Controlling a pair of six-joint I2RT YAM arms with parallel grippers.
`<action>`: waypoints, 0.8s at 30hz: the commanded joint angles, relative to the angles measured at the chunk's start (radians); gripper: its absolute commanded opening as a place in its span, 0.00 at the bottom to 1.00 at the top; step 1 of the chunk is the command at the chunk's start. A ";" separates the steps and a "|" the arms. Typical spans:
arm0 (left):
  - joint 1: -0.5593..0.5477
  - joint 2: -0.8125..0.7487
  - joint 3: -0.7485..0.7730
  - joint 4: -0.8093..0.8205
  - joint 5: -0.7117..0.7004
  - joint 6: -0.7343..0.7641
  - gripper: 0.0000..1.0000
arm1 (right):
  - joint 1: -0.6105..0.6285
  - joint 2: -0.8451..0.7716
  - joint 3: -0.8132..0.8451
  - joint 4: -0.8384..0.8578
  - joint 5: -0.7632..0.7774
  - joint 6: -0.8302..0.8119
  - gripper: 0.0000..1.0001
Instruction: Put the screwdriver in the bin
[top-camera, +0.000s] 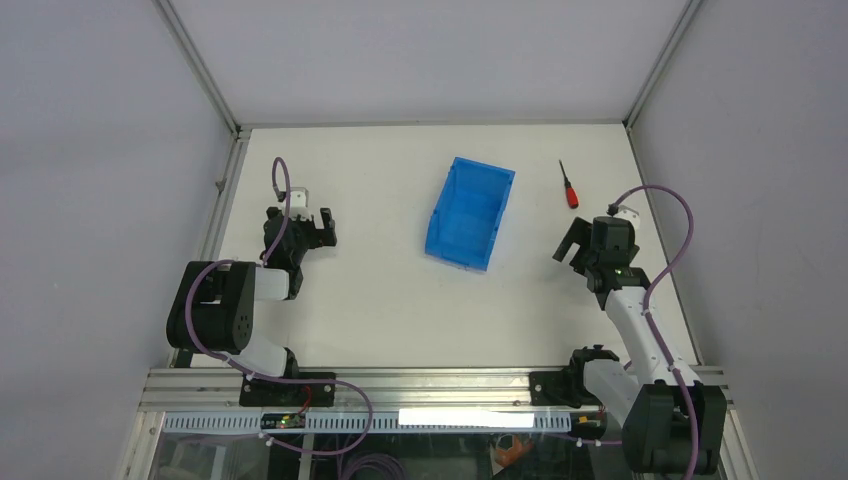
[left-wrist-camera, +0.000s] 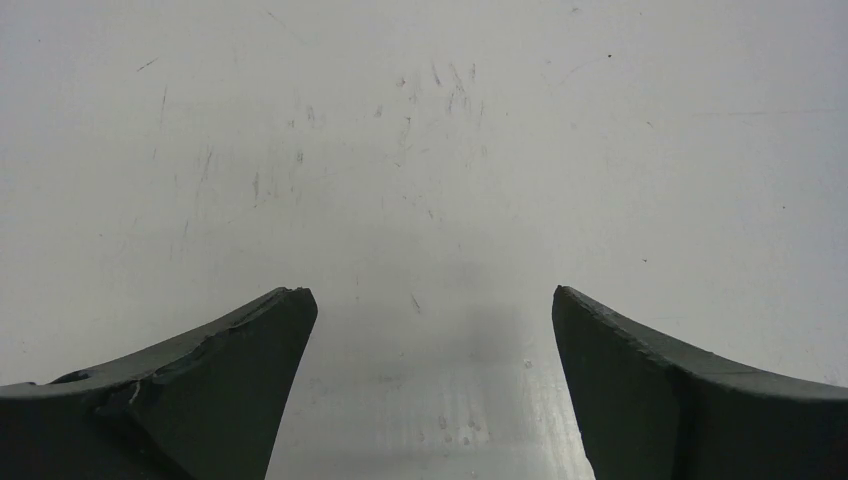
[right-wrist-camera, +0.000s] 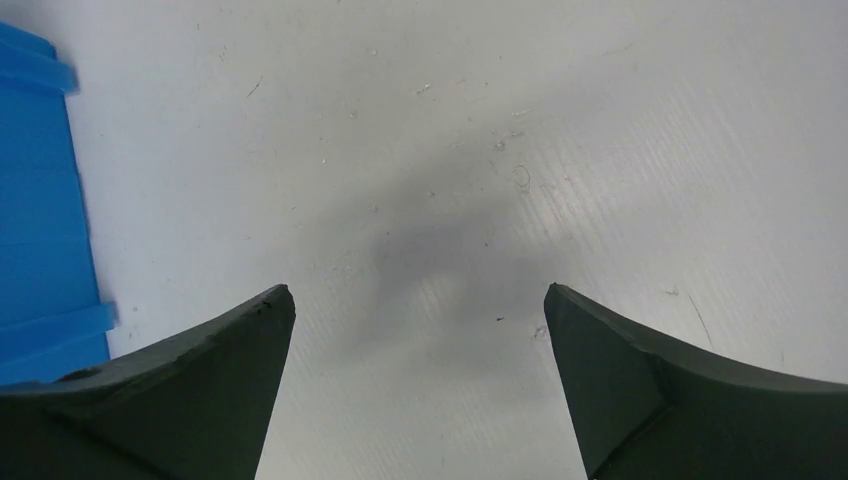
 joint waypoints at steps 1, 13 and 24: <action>-0.010 -0.030 -0.004 0.026 0.009 -0.017 0.99 | 0.024 -0.004 0.047 0.031 0.025 0.007 0.99; -0.010 -0.030 -0.004 0.026 0.010 -0.017 0.99 | 0.024 0.234 0.385 -0.079 0.001 -0.138 0.99; -0.010 -0.031 -0.004 0.026 0.009 -0.017 0.99 | -0.006 0.859 1.014 -0.255 -0.065 -0.261 0.99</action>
